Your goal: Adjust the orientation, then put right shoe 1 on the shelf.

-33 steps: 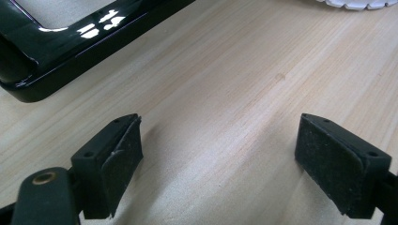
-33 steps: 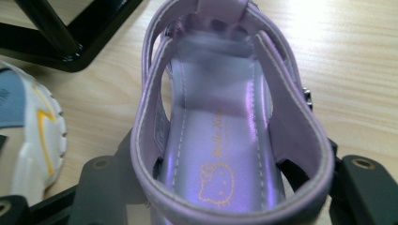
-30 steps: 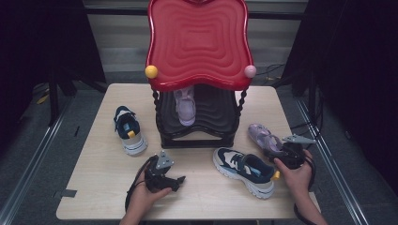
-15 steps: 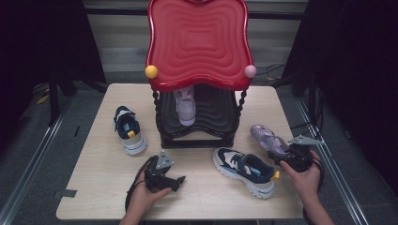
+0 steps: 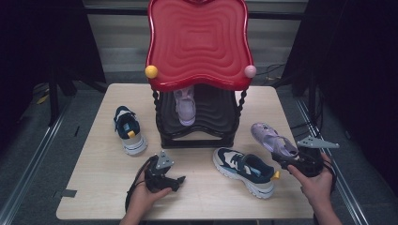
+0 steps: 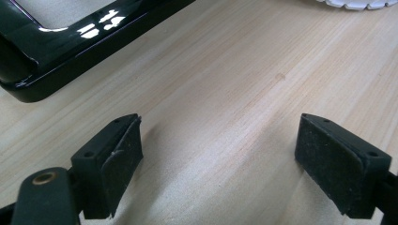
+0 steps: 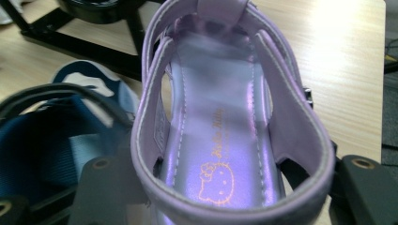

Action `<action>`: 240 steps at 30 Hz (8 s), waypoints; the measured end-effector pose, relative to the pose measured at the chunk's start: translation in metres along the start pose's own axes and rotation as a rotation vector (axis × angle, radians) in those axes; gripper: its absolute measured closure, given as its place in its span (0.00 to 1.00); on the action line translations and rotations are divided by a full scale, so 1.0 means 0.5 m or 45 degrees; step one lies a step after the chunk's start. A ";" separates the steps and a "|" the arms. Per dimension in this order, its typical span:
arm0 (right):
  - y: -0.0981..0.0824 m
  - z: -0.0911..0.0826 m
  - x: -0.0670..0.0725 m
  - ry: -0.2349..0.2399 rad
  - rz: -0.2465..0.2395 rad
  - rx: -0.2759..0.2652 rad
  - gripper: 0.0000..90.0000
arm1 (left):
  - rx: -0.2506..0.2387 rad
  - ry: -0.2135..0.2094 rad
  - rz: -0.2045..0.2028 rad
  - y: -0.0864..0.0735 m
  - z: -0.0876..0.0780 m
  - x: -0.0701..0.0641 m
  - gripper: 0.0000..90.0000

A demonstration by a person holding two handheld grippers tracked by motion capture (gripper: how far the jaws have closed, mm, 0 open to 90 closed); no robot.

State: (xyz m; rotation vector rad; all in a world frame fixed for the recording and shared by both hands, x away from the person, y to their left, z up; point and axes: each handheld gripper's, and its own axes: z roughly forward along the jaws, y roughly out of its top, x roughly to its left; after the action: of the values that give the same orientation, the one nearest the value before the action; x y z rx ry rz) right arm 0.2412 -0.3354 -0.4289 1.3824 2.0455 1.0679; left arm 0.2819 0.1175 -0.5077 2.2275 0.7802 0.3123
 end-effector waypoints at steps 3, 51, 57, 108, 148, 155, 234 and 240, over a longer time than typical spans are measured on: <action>0.002 -0.012 0.010 0.024 -0.007 -0.006 0.41 | -0.001 0.000 -0.001 0.000 0.000 0.000 0.16; 0.129 0.053 0.243 0.044 -0.034 -0.322 0.41 | -0.002 -0.001 0.000 0.000 0.000 0.000 0.16; 0.146 0.078 0.268 -0.028 -0.005 -0.337 0.41 | -0.002 -0.001 0.000 0.000 0.000 0.000 0.16; 0.233 0.244 0.333 -0.363 0.182 -0.513 0.41 | 0.002 0.002 -0.002 0.000 0.000 0.000 0.16; 0.288 0.346 0.348 -0.377 0.255 -0.438 0.39 | -0.004 -0.006 -0.005 0.000 0.001 0.000 0.16; 0.290 0.338 0.340 -0.298 0.259 -0.434 0.28 | -0.004 -0.006 -0.003 0.000 0.001 0.000 0.17; 0.127 0.103 0.150 0.258 -0.107 -0.258 0.17 | 0.000 -0.006 -0.002 0.000 0.001 0.000 0.16; 0.122 0.089 0.131 0.256 -0.094 -0.275 0.16 | -0.003 -0.007 -0.003 0.000 0.001 0.000 0.17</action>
State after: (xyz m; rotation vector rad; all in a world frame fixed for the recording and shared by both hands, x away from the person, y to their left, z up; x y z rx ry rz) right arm 0.2820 -0.2478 -0.4035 1.1232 2.0285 1.3982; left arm 0.2823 0.1173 -0.5080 2.2242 0.7786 0.3055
